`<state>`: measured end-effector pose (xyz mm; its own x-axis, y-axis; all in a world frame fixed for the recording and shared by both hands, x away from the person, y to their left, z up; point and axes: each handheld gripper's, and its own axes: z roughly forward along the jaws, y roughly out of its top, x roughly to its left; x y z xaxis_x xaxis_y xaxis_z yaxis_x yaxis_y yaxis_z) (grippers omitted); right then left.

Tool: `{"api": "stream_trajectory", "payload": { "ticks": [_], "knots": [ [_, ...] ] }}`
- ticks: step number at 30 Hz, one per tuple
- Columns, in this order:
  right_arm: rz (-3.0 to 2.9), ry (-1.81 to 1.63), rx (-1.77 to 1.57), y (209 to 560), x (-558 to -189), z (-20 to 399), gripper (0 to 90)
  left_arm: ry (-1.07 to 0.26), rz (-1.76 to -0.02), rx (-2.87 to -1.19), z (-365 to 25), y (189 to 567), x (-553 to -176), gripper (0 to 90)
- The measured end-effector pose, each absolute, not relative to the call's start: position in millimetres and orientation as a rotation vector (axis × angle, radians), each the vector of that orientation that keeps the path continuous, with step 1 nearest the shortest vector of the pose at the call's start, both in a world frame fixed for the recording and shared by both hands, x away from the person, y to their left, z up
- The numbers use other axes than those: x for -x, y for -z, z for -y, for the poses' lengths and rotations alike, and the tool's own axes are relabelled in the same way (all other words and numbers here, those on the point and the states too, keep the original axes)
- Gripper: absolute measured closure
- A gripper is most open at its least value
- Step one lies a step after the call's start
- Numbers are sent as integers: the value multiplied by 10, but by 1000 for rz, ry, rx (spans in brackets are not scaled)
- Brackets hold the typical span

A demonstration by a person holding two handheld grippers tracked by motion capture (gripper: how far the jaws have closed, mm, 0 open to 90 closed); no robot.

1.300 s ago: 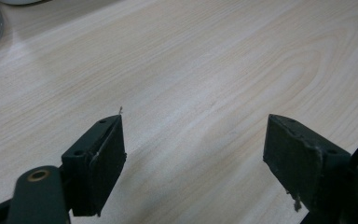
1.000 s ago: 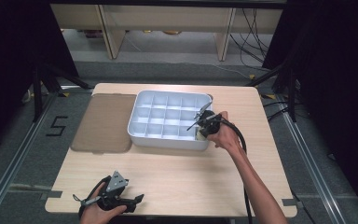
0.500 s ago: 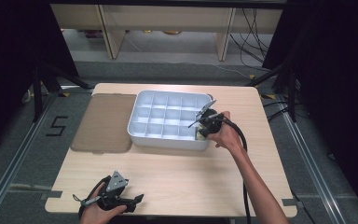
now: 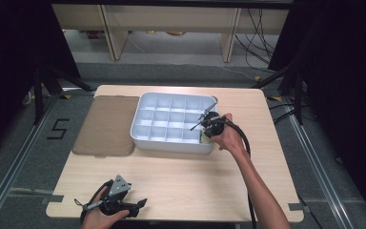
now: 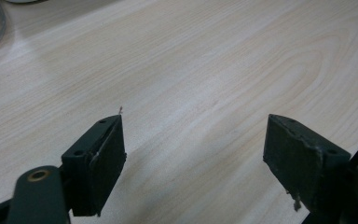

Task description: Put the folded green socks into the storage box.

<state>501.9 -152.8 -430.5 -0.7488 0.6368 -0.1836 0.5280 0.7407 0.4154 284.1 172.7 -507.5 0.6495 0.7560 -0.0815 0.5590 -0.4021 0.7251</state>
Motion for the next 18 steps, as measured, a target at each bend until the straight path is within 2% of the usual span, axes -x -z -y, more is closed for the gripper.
{"api": "stream_trajectory", "payload": {
  "ticks": [8,9,14,18],
  "knots": [
    [-2655,-432,-930,4412,-5065,1477,862,-320,-1009,-2118,-1720,5071,-2829,202],
    [-2662,-430,-921,4427,-5078,1476,863,-334,-975,-2174,-1751,5052,-2841,202],
    [-2675,-414,-945,4545,-5089,1433,861,-325,-1002,-2137,-1734,5062,-2831,202],
    [-2676,-448,-957,4499,-5093,1463,854,-334,-988,-2141,-1741,5059,-2838,202]
  ]
}}
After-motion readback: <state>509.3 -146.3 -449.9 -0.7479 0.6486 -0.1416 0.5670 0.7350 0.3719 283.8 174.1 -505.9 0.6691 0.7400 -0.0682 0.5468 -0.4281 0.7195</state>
